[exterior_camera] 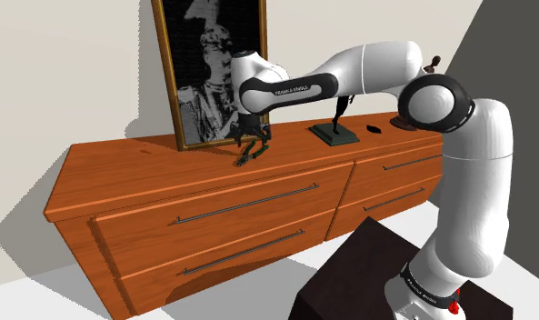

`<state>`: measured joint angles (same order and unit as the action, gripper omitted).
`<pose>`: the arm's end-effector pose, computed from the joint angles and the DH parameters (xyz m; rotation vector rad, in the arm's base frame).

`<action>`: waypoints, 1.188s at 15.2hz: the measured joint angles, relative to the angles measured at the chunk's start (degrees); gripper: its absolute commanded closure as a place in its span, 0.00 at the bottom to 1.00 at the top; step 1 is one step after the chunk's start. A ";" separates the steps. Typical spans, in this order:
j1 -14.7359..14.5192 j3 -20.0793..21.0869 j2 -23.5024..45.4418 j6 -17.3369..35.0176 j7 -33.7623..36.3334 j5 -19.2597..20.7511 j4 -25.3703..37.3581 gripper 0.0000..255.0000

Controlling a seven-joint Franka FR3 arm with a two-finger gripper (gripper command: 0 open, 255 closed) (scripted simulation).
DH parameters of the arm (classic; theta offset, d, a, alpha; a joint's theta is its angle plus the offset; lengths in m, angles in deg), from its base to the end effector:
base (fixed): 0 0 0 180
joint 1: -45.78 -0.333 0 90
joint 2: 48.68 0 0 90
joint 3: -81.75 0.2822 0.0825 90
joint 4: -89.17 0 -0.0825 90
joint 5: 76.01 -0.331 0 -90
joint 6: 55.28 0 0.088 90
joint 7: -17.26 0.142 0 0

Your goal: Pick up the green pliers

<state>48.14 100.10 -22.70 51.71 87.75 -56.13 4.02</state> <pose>0.6071 0.1093 0.3732 2.6924 -1.2485 0.1434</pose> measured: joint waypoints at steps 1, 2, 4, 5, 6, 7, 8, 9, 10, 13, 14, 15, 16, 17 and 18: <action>-0.29 -0.33 1.30 0.08 0.88 0.34 0.87 0.00; -0.52 -0.50 2.12 0.21 1.44 0.57 1.35 0.00; -0.70 -0.73 3.23 0.95 1.97 0.92 1.57 0.00; -0.71 -0.79 3.47 1.43 2.16 1.03 1.29 0.00; -0.66 -0.87 3.69 2.18 2.35 1.17 0.74 0.00; -0.73 -0.94 4.12 2.55 2.50 1.30 0.76 0.00; -0.74 -0.97 4.27 3.06 2.69 1.40 0.36 0.00; -0.71 -1.01 4.42 3.38 2.74 1.47 0.18 1.00; -0.70 -1.02 4.46 3.62 2.75 1.51 0.18 1.00; -0.73 -1.01 4.54 3.63 2.75 1.52 0.22 1.00; -0.73 -1.00 4.53 3.64 2.74 1.51 0.21 1.00; -0.73 -0.99 4.54 3.66 2.74 1.51 0.21 1.00; -0.74 -0.99 4.55 3.65 2.74 1.51 0.23 1.00; -0.74 -0.99 4.55 3.64 2.73 1.51 0.24 1.00; -0.74 -0.99 4.56 3.64 2.74 1.51 0.24 1.00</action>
<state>47.40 99.10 -18.15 55.34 90.49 -54.62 4.27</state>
